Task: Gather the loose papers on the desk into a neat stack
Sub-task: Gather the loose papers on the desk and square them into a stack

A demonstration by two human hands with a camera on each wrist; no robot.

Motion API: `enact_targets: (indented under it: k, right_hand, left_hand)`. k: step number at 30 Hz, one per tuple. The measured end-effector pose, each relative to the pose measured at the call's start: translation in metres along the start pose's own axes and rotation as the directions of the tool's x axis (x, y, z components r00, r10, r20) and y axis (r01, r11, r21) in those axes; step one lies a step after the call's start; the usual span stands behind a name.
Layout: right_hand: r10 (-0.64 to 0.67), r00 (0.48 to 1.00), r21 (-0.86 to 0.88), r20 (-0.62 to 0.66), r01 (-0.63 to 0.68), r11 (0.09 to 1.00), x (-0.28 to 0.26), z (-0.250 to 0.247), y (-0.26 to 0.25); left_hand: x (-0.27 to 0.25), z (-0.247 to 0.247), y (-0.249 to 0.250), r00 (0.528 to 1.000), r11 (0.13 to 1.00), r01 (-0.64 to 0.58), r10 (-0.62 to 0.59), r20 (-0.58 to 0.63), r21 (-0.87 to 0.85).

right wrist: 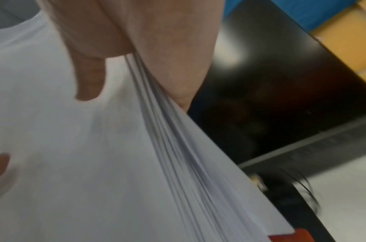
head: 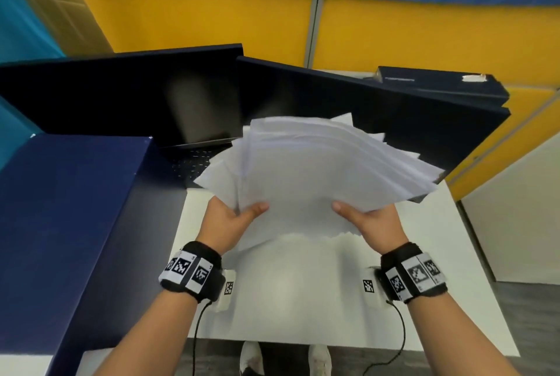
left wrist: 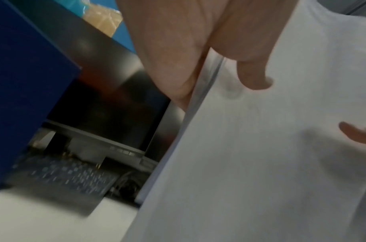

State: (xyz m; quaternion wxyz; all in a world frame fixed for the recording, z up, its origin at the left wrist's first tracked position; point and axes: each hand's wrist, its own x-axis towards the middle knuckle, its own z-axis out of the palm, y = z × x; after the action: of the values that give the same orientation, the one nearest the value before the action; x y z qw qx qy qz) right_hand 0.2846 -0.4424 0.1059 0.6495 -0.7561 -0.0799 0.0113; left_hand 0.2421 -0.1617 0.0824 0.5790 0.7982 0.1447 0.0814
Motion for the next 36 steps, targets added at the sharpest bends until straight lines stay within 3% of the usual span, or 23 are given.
enact_targets:
  k: [3,6,11,13,15,17,19,21,23,25,28,29,31,34,36]
  right_hand:
    - [0.107,0.993,0.010,0.048,-0.107,0.994,-0.001,0.004,0.015]
    - [0.123,0.992,0.055,-0.035,-0.121,0.991,0.001,0.012,0.019]
    - [-0.012,0.996,0.064,-0.090,0.018,0.998,0.004,0.008,-0.004]
    - [-0.074,0.994,0.067,-0.075,0.079,0.995,0.005,0.002,-0.014]
    - [-0.047,0.997,0.112,-0.059,0.054,0.992,0.004,-0.005,-0.011]
    - [0.063,0.998,0.146,-0.004,-0.062,0.987,0.004,-0.008,0.004]
    - [0.165,0.985,0.104,0.056,-0.171,0.980,0.000,-0.006,0.021]
    - [0.165,0.985,0.030,0.047,-0.166,0.986,-0.002,0.002,0.028]
    - [0.119,0.992,0.035,-0.042,-0.117,0.992,0.001,0.008,0.027]
    - [0.054,0.993,0.067,-0.109,-0.047,0.997,0.003,0.011,0.015]
    - [-0.068,0.989,0.033,-0.129,0.073,0.997,0.002,0.008,-0.001]
    - [-0.087,0.989,0.039,-0.117,0.093,0.995,0.001,0.005,-0.002]
    - [-0.060,0.996,0.070,-0.061,0.065,0.995,-0.001,-0.003,0.005]
    - [0.083,0.995,0.058,0.056,-0.086,0.995,-0.002,-0.009,0.025]
    - [0.084,0.996,-0.017,0.031,-0.084,0.996,-0.002,-0.005,0.029]
  left_hand:
    - [-0.002,0.012,-0.011,0.994,0.997,0.075,-0.073,0.084,-0.026]
    - [-0.002,0.016,-0.011,0.996,1.000,0.000,0.002,0.088,-0.024]
    - [0.003,0.004,0.019,0.971,0.973,-0.224,0.227,0.068,-0.057]
    - [0.004,-0.001,0.025,0.964,0.963,-0.235,0.248,0.093,-0.130]
    - [0.002,-0.003,0.023,0.971,0.973,-0.165,0.189,0.147,-0.162]
    - [0.002,0.002,0.006,0.977,0.988,-0.043,0.072,0.200,-0.147]
    - [0.000,0.010,-0.012,0.976,0.990,0.100,-0.078,0.203,-0.100]
    - [0.001,0.017,-0.021,0.978,0.986,0.149,-0.136,0.159,-0.073]
    - [0.004,0.020,-0.014,0.992,0.993,0.103,-0.098,0.085,-0.063]
    - [0.006,0.016,0.001,1.000,0.996,-0.011,0.013,0.024,-0.090]
    - [0.005,0.005,0.022,0.961,0.961,-0.275,0.275,-0.015,-0.029]
    - [0.005,0.003,0.022,0.951,0.951,-0.308,0.308,0.000,-0.014]
    - [0.004,0.002,0.016,0.974,0.975,-0.212,0.216,0.060,-0.069]
    - [0.001,0.008,-0.003,0.989,0.996,0.005,0.009,0.145,-0.092]
    - [0.002,0.013,-0.011,0.991,0.997,0.051,-0.044,0.124,-0.055]
